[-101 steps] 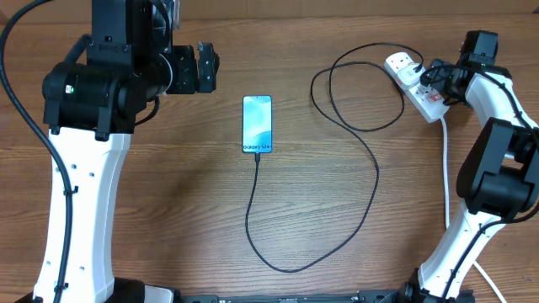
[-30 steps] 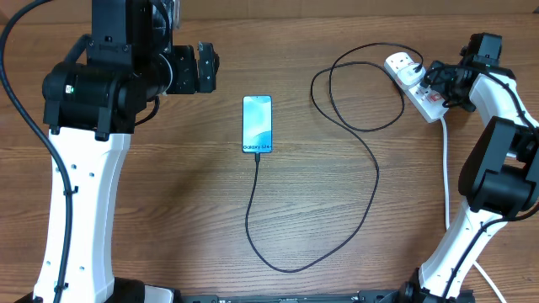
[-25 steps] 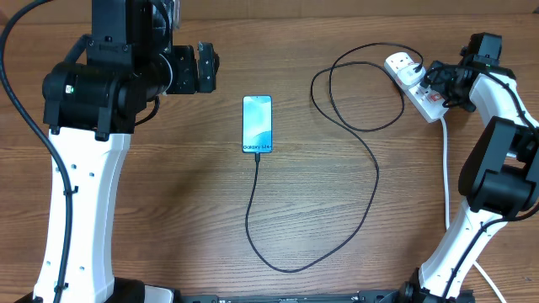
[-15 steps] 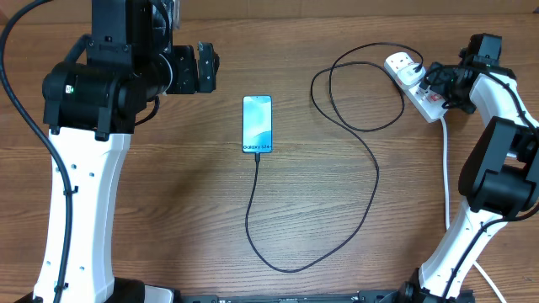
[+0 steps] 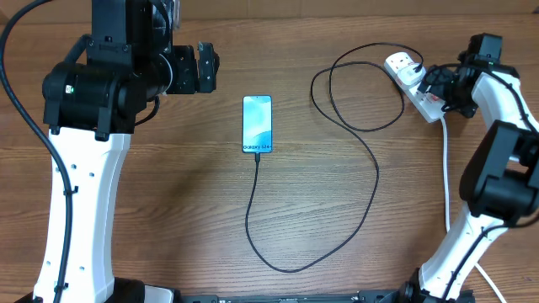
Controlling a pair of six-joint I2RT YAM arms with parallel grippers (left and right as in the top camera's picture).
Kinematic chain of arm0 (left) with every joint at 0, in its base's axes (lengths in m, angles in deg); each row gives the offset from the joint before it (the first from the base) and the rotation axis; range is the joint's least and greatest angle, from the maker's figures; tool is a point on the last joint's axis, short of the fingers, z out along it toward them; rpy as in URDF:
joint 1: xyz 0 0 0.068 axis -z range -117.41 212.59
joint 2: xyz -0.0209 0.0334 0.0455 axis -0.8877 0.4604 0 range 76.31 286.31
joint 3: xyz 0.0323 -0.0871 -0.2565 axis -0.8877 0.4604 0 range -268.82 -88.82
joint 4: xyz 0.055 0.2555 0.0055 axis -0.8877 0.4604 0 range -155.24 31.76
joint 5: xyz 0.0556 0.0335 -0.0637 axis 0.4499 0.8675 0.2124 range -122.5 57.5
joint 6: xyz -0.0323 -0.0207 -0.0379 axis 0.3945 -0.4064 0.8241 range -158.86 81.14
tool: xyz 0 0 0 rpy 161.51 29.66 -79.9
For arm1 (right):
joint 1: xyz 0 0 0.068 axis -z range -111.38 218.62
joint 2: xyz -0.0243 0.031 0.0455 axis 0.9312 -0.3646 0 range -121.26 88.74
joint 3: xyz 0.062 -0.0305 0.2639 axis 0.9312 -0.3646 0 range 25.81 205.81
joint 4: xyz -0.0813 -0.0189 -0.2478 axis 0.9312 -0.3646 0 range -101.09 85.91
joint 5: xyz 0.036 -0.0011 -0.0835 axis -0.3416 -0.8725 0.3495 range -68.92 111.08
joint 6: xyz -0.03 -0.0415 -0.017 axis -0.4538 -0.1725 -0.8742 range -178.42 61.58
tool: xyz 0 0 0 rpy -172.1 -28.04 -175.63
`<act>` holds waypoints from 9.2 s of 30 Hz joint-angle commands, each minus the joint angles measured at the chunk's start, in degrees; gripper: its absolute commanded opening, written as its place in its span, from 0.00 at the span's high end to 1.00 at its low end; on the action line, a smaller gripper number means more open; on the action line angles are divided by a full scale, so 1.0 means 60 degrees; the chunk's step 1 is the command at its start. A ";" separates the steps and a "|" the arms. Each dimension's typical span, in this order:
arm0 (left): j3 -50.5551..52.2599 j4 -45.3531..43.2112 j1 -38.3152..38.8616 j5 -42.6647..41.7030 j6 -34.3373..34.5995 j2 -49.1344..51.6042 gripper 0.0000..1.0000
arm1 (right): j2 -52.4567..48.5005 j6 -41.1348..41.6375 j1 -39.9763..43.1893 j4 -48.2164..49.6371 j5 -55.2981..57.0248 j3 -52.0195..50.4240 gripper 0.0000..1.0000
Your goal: Plug charger to phone and switch on socket
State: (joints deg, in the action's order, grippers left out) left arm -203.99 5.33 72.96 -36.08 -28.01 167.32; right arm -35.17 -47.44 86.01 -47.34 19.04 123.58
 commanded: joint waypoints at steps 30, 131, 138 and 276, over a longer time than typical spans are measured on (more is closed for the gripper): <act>-0.0007 -0.0007 -0.0036 0.0135 0.0160 0.0029 0.00 | 0.0790 0.0080 0.0124 0.0860 0.1548 -0.0066 0.00; -0.0007 -0.0007 -0.0036 0.0135 0.0164 0.0033 0.00 | -0.1657 -0.0605 0.0113 0.1421 -0.0896 -0.0058 0.00; -0.0007 -0.0007 -0.0036 0.0135 0.0164 0.0033 0.00 | -0.1657 -0.0605 0.0106 0.1297 -0.1042 -0.0062 0.00; -0.0007 -0.0011 -0.0036 0.0138 0.0164 0.0033 0.00 | 1.5165 -0.0164 -0.1960 -0.7140 -0.2127 -0.3861 0.00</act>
State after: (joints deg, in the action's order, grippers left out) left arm -203.97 5.46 72.96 -36.05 -28.01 167.32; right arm 55.49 -47.40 74.53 -91.90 6.47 101.42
